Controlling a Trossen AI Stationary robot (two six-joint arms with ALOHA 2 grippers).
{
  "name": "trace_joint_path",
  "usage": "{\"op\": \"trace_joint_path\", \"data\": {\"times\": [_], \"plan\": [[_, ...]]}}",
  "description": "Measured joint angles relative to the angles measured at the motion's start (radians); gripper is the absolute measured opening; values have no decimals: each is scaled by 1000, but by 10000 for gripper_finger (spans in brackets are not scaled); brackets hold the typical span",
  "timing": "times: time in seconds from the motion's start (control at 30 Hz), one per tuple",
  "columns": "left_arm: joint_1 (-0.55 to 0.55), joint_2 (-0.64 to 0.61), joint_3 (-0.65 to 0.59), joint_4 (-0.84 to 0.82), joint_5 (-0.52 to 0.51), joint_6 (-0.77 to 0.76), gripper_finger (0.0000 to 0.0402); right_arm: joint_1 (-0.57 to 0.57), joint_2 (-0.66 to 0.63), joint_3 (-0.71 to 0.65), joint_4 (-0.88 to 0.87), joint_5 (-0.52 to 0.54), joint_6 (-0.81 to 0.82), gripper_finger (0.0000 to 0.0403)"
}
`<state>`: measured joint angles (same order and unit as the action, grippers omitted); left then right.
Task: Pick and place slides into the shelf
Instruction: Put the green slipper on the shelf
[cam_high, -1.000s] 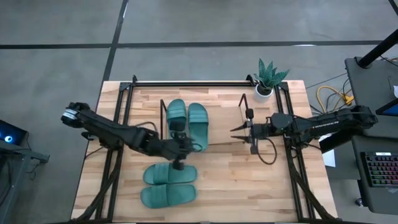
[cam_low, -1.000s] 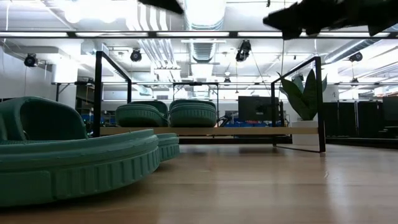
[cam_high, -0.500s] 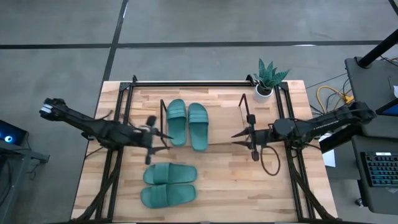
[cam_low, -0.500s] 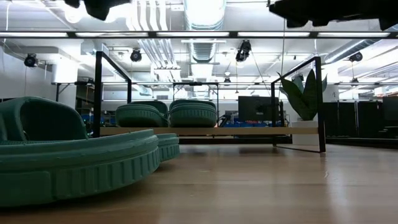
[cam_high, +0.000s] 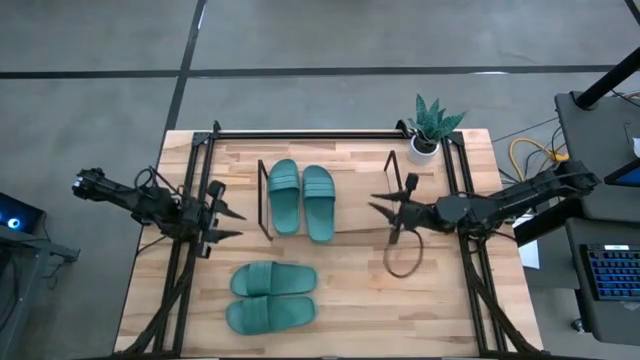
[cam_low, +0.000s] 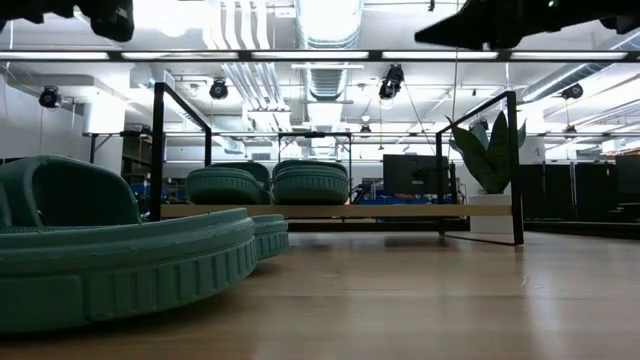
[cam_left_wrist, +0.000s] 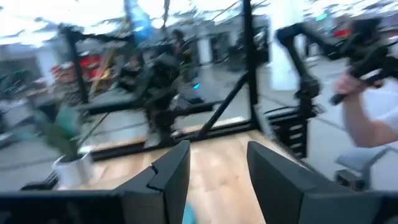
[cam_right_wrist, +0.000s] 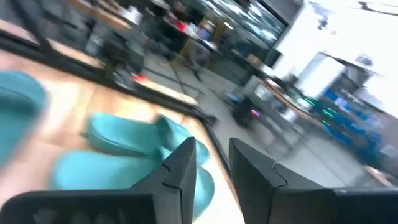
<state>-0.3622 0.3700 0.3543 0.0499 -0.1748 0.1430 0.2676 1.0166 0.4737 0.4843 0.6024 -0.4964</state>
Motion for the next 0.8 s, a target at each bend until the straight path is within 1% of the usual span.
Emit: {"op": "trace_joint_path", "data": {"times": [0.03,0.07,0.17,0.2,0.27,0.3,0.37,0.43,0.5,0.53,0.67,0.8], "plan": [[0,1,-11,21,15,7,144,0,11,5,-2,6,-17,87],[-1,0,-24,39,18,15,144,0,23,11,-2,-13,-44,88],[-1,8,-48,99,13,32,144,1,76,42,-8,-141,-120,97],[-1,11,-57,132,8,46,144,1,105,63,-8,-158,-126,102],[-1,19,-81,211,-7,43,144,1,162,109,-14,-134,-131,118],[0,22,-90,241,-17,13,144,0,195,139,-23,-109,-142,127],[0,23,-100,253,-19,-37,144,0,260,198,-71,-47,-175,150],[0,21,-103,256,-19,-41,144,0,328,266,-148,31,-185,172],[0,26,-115,258,-19,-30,144,0,378,334,-226,96,-159,188],[0,29,-121,258,-19,-29,144,0,400,368,-267,111,-142,194],[0,28,-162,256,-19,-33,144,0,480,482,-421,113,-67,200],[0,2,-182,256,-22,-20,144,-13,555,570,-501,108,-56,201]]}}
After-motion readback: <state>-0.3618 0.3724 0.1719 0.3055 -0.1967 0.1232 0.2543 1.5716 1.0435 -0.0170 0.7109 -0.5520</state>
